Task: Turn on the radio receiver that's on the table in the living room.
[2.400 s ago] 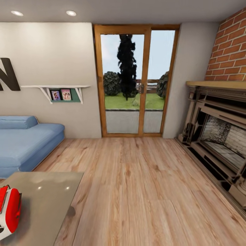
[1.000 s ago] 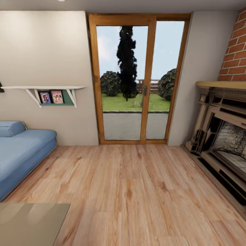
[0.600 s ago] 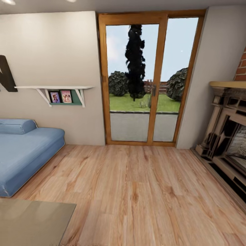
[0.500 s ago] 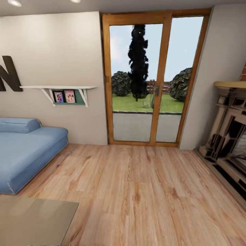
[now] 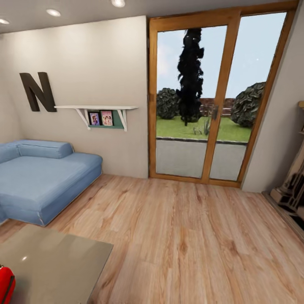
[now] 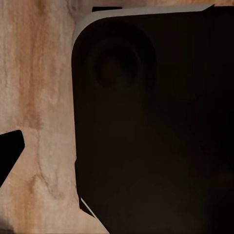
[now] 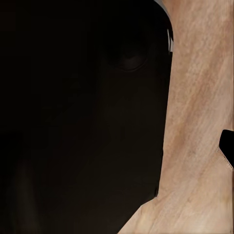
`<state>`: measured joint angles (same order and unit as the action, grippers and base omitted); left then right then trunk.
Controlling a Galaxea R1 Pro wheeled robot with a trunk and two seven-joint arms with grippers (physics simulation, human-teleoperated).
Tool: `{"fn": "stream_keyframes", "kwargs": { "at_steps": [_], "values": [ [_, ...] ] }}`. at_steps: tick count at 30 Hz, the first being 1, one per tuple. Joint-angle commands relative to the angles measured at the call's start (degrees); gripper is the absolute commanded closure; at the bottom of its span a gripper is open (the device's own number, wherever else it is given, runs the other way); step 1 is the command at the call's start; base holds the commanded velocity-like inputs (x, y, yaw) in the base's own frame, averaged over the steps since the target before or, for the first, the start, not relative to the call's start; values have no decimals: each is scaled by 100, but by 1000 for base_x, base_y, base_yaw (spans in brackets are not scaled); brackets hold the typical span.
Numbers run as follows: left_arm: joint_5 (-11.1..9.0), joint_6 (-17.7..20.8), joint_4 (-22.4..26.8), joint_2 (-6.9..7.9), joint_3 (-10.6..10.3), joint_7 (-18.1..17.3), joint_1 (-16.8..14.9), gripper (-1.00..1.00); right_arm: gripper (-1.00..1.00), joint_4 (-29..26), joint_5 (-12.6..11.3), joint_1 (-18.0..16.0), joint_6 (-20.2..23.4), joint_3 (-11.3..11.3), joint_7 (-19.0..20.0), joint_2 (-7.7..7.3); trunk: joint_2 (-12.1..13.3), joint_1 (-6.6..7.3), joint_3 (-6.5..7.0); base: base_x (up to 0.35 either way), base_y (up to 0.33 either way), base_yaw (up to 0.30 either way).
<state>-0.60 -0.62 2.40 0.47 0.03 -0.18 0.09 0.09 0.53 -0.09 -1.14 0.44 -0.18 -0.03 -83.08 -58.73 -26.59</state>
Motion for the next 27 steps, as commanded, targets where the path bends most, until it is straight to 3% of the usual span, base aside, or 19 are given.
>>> {"fn": "stream_keyframes", "kwargs": {
  "at_steps": [1, 27],
  "values": [
    [3, 0, -1, -1, 2, 0, 0, -100, -100, 0, 0, 0, 0, -3, 0, -2, 0, 0, 0, 0, 0, 271],
    [7, 0, -3, -4, -12, 0, 0, -100, -100, 0, -11, 0, -343, -17, 0, -68, 0, 0, 0, 0, 0, 226]
  ]
}}
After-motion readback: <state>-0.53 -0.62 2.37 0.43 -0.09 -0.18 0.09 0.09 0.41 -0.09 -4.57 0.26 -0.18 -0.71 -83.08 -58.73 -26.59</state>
